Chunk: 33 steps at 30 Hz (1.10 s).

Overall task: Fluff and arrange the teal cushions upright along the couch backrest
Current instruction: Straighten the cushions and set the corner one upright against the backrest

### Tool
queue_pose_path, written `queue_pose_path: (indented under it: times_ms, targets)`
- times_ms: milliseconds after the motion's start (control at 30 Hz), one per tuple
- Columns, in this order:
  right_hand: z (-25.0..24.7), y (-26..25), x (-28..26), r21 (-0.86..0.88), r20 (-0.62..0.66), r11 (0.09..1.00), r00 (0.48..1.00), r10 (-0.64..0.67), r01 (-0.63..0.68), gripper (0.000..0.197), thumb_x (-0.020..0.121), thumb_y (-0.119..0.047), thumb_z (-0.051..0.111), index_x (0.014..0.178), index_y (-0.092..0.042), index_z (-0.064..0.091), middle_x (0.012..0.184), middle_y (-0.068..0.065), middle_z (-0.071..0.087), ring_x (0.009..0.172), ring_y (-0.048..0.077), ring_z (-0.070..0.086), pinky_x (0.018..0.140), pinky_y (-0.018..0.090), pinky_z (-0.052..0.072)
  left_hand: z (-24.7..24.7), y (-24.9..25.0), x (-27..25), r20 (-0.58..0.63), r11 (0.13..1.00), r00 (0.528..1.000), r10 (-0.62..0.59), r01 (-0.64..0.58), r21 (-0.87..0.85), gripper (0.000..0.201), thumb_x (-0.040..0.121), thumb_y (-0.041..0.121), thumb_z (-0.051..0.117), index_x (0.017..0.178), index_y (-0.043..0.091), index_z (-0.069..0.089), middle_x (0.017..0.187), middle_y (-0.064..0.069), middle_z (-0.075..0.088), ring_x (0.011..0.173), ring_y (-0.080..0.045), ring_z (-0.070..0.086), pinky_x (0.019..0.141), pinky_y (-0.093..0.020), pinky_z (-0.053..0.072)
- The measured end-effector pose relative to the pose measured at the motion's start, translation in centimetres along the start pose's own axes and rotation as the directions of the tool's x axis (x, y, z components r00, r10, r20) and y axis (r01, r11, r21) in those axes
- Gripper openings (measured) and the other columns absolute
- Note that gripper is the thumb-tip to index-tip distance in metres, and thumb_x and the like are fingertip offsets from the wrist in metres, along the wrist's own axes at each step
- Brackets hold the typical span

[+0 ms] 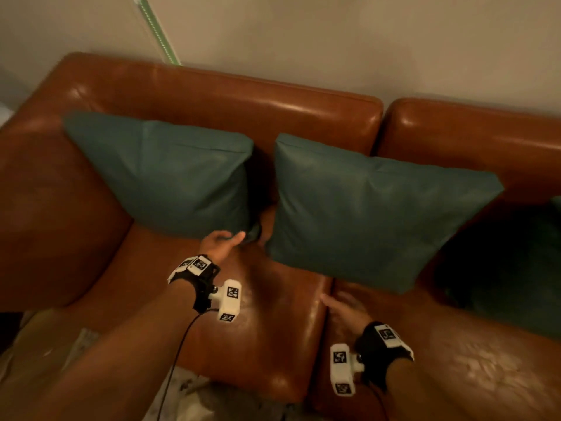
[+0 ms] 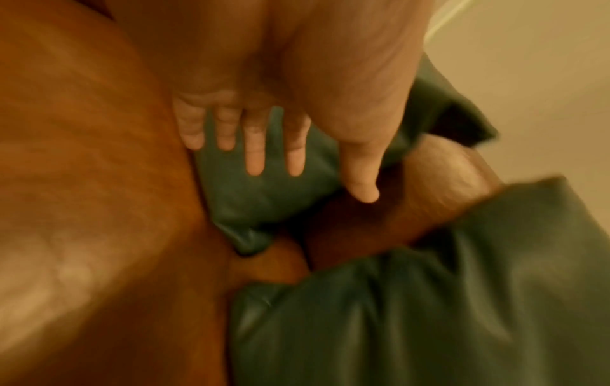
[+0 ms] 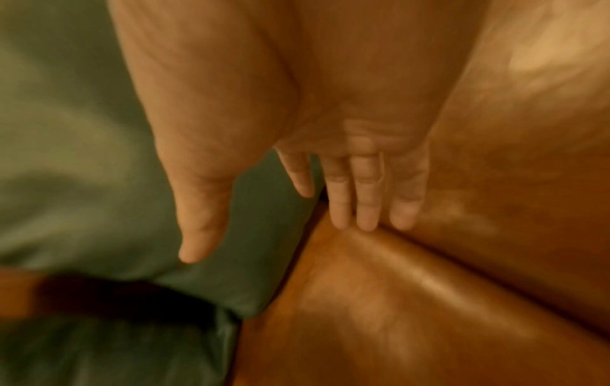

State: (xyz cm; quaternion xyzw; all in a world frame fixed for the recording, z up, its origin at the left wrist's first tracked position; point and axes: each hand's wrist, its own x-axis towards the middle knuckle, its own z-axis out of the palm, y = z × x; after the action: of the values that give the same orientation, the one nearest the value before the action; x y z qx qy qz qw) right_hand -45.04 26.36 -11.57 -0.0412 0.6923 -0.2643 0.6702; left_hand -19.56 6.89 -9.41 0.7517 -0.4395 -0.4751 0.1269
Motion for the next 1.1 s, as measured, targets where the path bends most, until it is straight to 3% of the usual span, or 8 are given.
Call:
queue_pose_path:
  times_ms: [133, 233, 400, 600, 700, 833, 1000, 1100]
  targets:
    - [8.5, -3.6, 3.2, -0.177, -0.001, 0.97, 0.985, -0.17, 0.168, 0.084, 0.057, -0.057, 0.083, 0.129, -0.032, 0.048, 0.136, 0.001, 0.052, 0.123, 0.023, 0.053, 0.098, 0.04, 0.047, -8.8, -4.2, 3.6, -0.063, 0.996, 0.995, -0.078, 0.075, -0.04, 0.037, 0.081, 0.037, 0.07, 0.098, 0.005, 0.064, 0.118, -0.014, 0.064, 0.112, -0.025, 0.058, 0.091, -0.028, 0.038]
    - [15.8, -8.3, 3.5, -0.205, 0.03, 0.934, 0.955, -0.294, 0.294, 0.091, 0.067, -0.034, 0.084, 0.143, -0.021, 0.035, 0.135, 0.008, 0.053, 0.122, 0.023, 0.053, 0.103, 0.039, 0.044, -15.2, -5.8, 6.8, -0.154, 0.99, 0.983, -0.097, 0.079, -0.116, 0.067, 0.071, 0.046, 0.076, 0.123, 0.009, 0.055, 0.131, -0.007, 0.058, 0.118, -0.023, 0.056, 0.104, -0.037, 0.04]
    - [25.0, -14.3, 5.7, -0.262, 0.014, 0.83, 0.862, -0.507, 0.493, 0.157, 0.022, -0.059, 0.089, 0.151, -0.027, 0.006, 0.157, 0.006, 0.028, 0.14, 0.019, 0.034, 0.114, 0.041, 0.034, -23.6, -4.6, 12.7, -0.159, 0.971, 0.985, -0.066, 0.027, -0.236, 0.119, 0.054, 0.048, 0.084, 0.15, 0.019, 0.02, 0.15, -0.009, 0.042, 0.13, -0.027, 0.049, 0.106, -0.049, 0.042]
    - [28.7, -16.3, 10.3, -0.178, -0.218, 0.863, 0.837, -0.503, 0.472, 0.155, 0.013, -0.069, 0.086, 0.145, -0.039, 0.01, 0.151, 0.005, 0.036, 0.136, 0.028, 0.041, 0.109, 0.05, 0.039, -28.1, -1.4, 19.5, 0.005, 0.955, 1.0, -0.023, 0.023, -0.295, 0.107, 0.068, 0.026, 0.082, 0.148, 0.042, 0.012, 0.155, 0.001, 0.033, 0.128, -0.032, 0.047, 0.085, -0.053, 0.052]
    - [29.7, -16.7, 10.6, -0.028, -0.269, 0.899, 0.863, -0.427, 0.437, 0.137, 0.031, -0.052, 0.093, 0.142, -0.05, 0.013, 0.149, 0.003, 0.04, 0.131, 0.031, 0.046, 0.105, 0.056, 0.042, -28.2, 0.7, 22.3, 0.119, 0.962, 0.992, 0.042, -0.008, -0.272, 0.089, 0.068, 0.026, 0.082, 0.137, 0.046, 0.03, 0.137, 0.011, 0.046, 0.116, -0.026, 0.05, 0.083, -0.059, 0.052]
    - [32.1, -16.9, 10.3, 0.097, -0.247, 0.873, 0.862, -0.443, 0.477, 0.11, 0.055, -0.029, 0.09, 0.144, -0.035, 0.025, 0.142, 0.004, 0.048, 0.126, 0.029, 0.05, 0.105, 0.052, 0.042, -29.1, 1.2, 24.0, 0.163, 0.967, 0.986, 0.044, -0.001, -0.254, 0.069, 0.072, 0.027, 0.079, 0.131, 0.037, 0.045, 0.137, 0.007, 0.053, 0.12, -0.027, 0.053, 0.077, -0.049, 0.053]
    - [35.3, -16.0, 9.8, 0.172, -0.253, 0.856, 0.862, -0.44, 0.488, 0.117, 0.035, -0.043, 0.093, 0.138, -0.028, 0.039, 0.132, 0.0, 0.059, 0.117, 0.023, 0.058, 0.101, 0.048, 0.047, -31.0, 0.1, 24.6, 0.165, 0.958, 0.982, 0.094, -0.044, -0.285, 0.055, 0.076, 0.023, 0.075, 0.123, 0.038, 0.051, 0.137, 0.005, 0.056, 0.119, -0.028, 0.057, 0.08, -0.048, 0.051]
    - [34.9, -15.9, 10.4, 0.179, -0.256, 0.858, 0.865, -0.432, 0.482, 0.1, 0.052, -0.023, 0.092, 0.138, -0.024, 0.039, 0.132, 0.002, 0.058, 0.119, 0.024, 0.058, 0.101, 0.044, 0.047, -30.7, -0.9, 24.8, 0.144, 0.947, 0.983, 0.116, -0.066, -0.314, 0.057, 0.077, 0.018, 0.074, 0.126, 0.035, 0.051, 0.134, 0.005, 0.057, 0.115, -0.026, 0.058, 0.085, -0.051, 0.051]
